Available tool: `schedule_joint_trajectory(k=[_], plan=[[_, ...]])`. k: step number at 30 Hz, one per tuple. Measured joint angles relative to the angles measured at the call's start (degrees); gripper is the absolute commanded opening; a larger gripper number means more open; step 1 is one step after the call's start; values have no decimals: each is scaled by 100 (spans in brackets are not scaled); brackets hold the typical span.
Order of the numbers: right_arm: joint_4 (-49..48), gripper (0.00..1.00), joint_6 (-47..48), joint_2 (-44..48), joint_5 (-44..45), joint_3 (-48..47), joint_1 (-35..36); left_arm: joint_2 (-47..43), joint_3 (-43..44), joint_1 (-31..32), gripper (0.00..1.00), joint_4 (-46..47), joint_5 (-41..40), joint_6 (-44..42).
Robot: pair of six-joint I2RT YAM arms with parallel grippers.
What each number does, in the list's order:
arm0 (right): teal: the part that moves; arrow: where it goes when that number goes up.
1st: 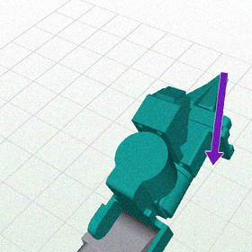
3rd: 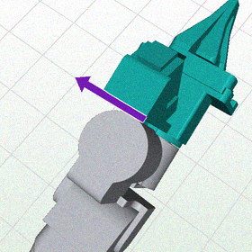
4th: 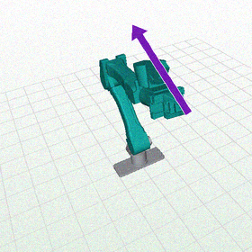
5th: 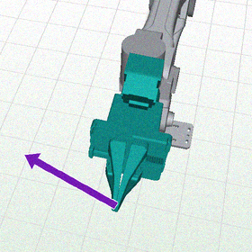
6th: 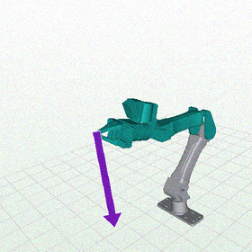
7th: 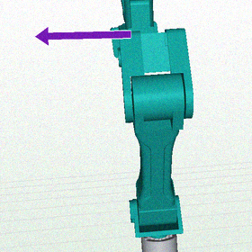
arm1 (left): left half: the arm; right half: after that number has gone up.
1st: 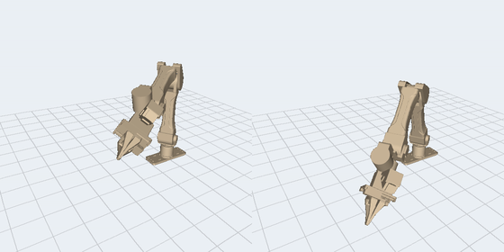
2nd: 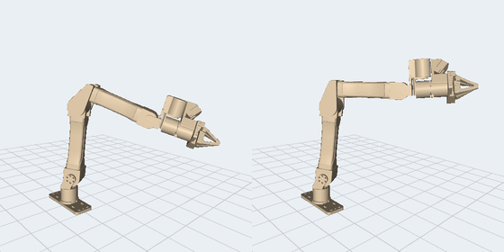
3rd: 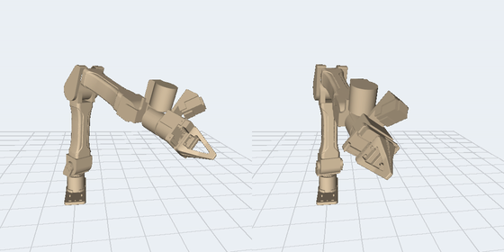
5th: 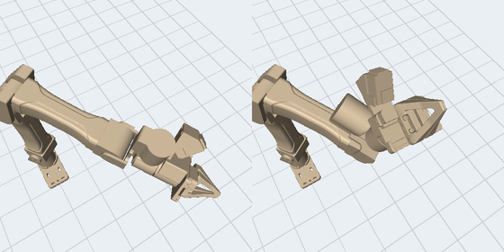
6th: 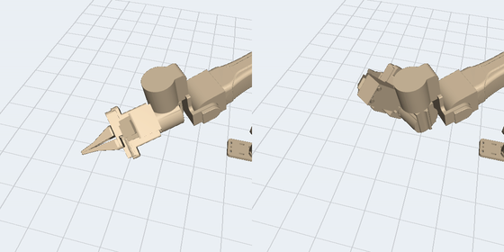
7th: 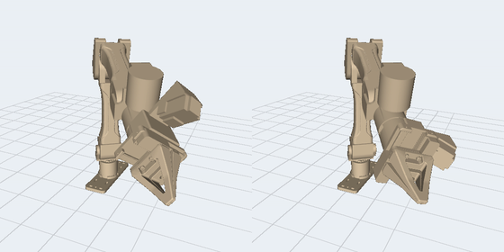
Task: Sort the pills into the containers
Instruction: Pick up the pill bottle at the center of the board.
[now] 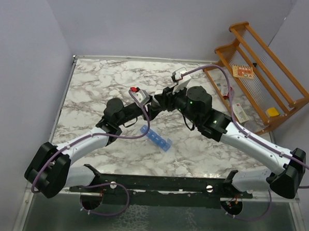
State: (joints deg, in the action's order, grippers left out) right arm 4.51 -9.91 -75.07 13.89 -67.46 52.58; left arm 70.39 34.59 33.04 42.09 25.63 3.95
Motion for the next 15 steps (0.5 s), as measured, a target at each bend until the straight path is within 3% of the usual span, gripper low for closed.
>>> schedule_joint_trajectory(k=[15], plan=[[245, 1, 776, 1084, -1027, 328, 35, -203, 11, 81, 0, 704, 1187, 603]])
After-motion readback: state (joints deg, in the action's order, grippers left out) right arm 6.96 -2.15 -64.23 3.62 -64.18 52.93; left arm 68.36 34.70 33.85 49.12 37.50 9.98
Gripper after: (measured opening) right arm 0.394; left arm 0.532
